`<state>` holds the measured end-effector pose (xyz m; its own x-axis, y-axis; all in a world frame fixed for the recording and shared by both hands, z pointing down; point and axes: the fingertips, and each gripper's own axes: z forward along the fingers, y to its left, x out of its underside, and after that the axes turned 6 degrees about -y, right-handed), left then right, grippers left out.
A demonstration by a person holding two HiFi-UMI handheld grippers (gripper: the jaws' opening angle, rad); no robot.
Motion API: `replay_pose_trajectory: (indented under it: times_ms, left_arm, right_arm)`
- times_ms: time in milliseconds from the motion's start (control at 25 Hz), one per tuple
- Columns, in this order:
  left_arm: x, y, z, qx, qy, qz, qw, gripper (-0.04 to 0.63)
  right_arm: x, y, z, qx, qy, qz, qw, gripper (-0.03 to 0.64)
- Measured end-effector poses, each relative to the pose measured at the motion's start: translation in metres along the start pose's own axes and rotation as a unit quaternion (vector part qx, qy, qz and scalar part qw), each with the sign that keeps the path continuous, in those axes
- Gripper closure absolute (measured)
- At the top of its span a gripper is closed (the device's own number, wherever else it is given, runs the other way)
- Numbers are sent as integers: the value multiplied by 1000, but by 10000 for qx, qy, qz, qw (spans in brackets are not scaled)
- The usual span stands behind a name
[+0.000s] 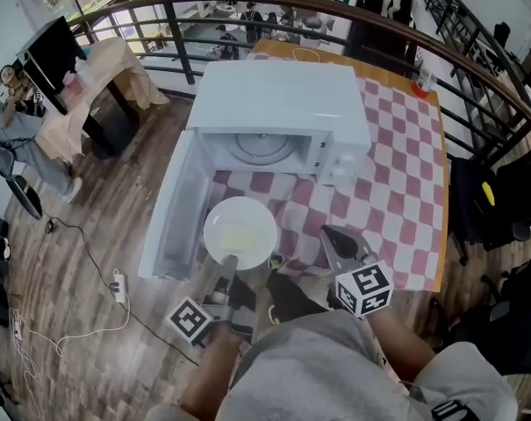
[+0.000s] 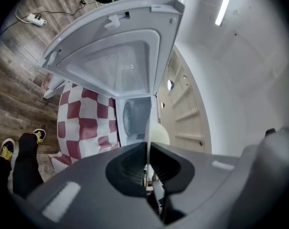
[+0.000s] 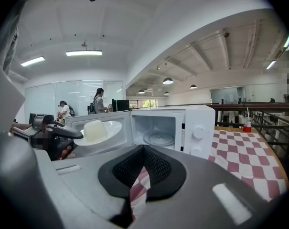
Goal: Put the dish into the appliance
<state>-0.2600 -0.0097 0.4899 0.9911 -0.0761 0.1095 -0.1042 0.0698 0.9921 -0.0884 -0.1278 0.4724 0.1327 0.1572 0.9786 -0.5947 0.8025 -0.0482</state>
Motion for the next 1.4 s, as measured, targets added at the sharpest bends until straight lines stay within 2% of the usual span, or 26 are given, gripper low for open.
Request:
replay_pose_trajectory:
  times_ms: [760, 1160, 1400]
  left_arm:
    - [-19, 4, 73, -58, 216, 70, 9997, 578]
    - [-27, 9, 124, -39, 490, 47, 9988, 578]
    - [-33, 14, 144, -198, 664, 44, 9976, 577]
  right_arm:
    - [-9, -27, 69, 5, 43, 30, 10000, 618]
    - [-4, -45, 109, 94, 198, 109, 9997, 618]
    - [-7, -52, 132, 136, 207, 200, 9995, 618]
